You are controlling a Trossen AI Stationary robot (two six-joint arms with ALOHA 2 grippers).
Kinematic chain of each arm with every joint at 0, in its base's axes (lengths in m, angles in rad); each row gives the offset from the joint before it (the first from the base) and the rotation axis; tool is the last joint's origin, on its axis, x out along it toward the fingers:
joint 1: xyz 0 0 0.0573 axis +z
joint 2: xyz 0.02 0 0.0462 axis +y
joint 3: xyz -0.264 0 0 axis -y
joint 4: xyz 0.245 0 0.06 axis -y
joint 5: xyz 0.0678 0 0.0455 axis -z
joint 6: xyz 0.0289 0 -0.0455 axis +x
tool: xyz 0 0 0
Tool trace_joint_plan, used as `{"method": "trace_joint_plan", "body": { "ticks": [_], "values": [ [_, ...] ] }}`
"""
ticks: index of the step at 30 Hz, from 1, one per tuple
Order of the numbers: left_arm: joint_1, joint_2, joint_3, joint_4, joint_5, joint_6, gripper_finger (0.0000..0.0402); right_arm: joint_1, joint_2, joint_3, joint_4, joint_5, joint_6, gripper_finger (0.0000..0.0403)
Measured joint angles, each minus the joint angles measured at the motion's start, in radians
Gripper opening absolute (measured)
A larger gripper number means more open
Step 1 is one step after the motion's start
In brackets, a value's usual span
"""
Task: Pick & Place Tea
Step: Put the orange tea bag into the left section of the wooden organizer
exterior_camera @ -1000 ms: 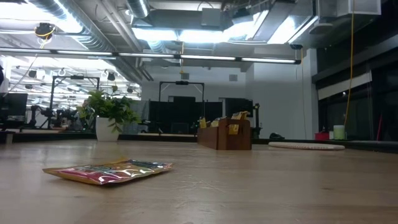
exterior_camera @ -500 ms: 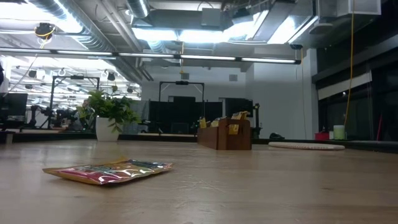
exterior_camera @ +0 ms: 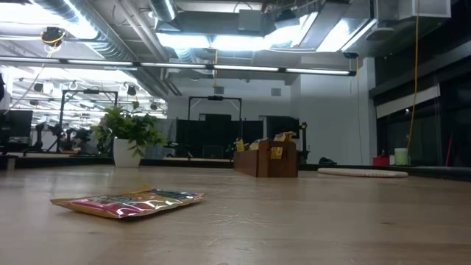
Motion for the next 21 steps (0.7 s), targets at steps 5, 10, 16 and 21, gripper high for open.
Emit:
{"method": "trace_joint_plan", "body": {
  "ticks": [5,10,16,21],
  "values": [
    [0.0,-0.004,0.0,0.001,-0.013,0.0,0.0171,0.0,0.0,0.0,-0.003,0.0,-0.002,0.0015],
    [0.0,-0.004,0.0,0.005,-0.023,0.021,0.0116,0.0,0.0,0.0,-0.007,0.0,-0.004,0.0015],
    [0.0,-0.004,0.0,0.005,-0.063,0.073,0.0021,0.0,0.0,0.0,-0.018,0.001,-0.002,0.0016],
    [0.0,-0.004,0.0,0.005,-0.068,0.087,0.0003,0.0,0.0,0.0,-0.019,0.001,-0.003,0.0039]
  ]
}}
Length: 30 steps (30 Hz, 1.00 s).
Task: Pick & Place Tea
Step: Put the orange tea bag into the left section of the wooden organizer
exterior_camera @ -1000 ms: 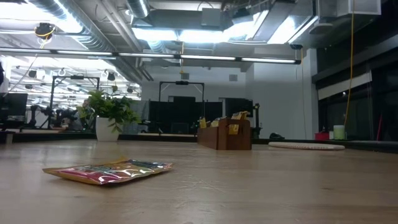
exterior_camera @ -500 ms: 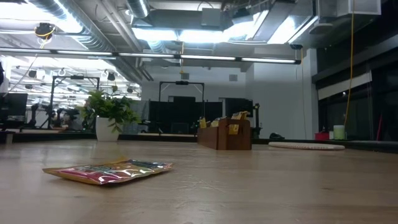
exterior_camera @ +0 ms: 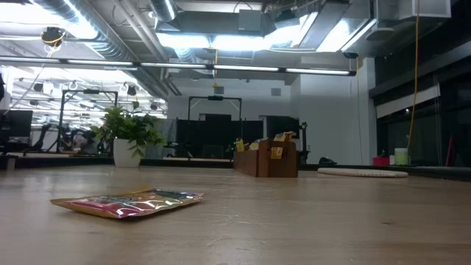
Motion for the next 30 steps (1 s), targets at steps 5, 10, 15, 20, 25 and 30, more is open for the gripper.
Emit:
{"method": "trace_joint_plan", "body": {
  "ticks": [5,10,15,20,25,30],
  "values": [
    [0.0,0.0,0.0,0.0,-0.009,-0.008,0.0002,0.0,0.0,0.0,0.0,0.008,-0.012,0.0076],
    [0.0,0.0,0.0,-0.015,-0.055,-0.042,0.0002,0.0,-0.011,0.012,-0.014,-0.019,-0.022,0.0111],
    [0.007,0.0,0.0,-0.016,-0.089,-0.097,0.0002,0.0,-0.015,0.1,-0.115,-0.051,0.009,0.0142],
    [0.037,0.0,0.0,-0.016,-0.097,-0.135,0.0002,0.002,-0.015,0.206,-0.258,-0.051,0.059,0.0158],
    [0.077,0.008,0.0,-0.007,-0.121,-0.21,0.0002,0.002,-0.016,0.305,-0.387,-0.051,0.118,0.016],
    [0.106,0.044,0.0,0.005,-0.192,-0.286,0.0002,0.002,-0.017,0.359,-0.466,-0.051,0.145,0.0161]
  ]
}}
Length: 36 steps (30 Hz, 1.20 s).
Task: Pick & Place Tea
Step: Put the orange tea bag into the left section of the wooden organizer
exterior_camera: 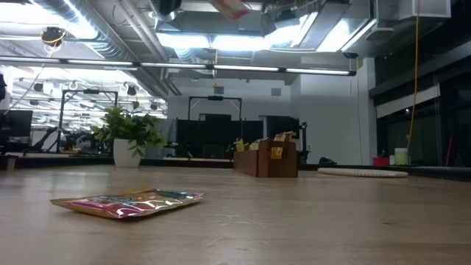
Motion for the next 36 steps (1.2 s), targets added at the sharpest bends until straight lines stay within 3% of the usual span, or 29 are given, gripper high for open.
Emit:
{"method": "trace_joint_plan", "body": {
  "ticks": [11,18,24,36],
  "values": [
    [0.049,0.16,0.0,0.182,-0.024,-0.245,0.0003,0.047,0.002,-0.003,-0.129,0.014,0.018,0.0161],
    [0.121,0.267,0.0,0.153,-0.013,-0.521,0.0004,0.096,-0.005,-0.003,-0.219,0.085,0.049,0.0161],
    [0.171,0.337,0.0,0.146,0.01,-0.705,0.0003,0.14,-0.046,-0.003,-0.218,0.087,0.042,0.0161],
    [0.145,0.444,0.0,0.146,-0.065,-0.971,0.0002,0.19,-0.14,-0.003,-0.219,0.234,0.028,0.0161]
  ]
}}
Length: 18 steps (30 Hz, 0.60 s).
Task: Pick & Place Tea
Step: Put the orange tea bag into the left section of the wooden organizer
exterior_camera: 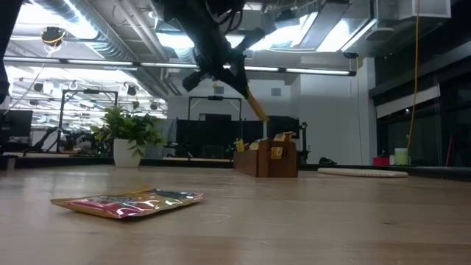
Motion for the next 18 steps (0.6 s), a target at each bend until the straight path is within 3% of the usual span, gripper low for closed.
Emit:
{"method": "trace_joint_plan", "body": {
  "ticks": [6,18],
  "values": [
    [-0.026,0.066,0.0,0.032,-0.021,-0.052,0.0002,0.014,-0.017,0.0,-0.001,0.055,-0.035,0.0161],
    [-0.025,0.103,0.0,0.057,-0.098,-0.081,0.0002,0.014,-0.017,0.0,-0.001,0.056,-0.055,0.0161]
  ]
}}
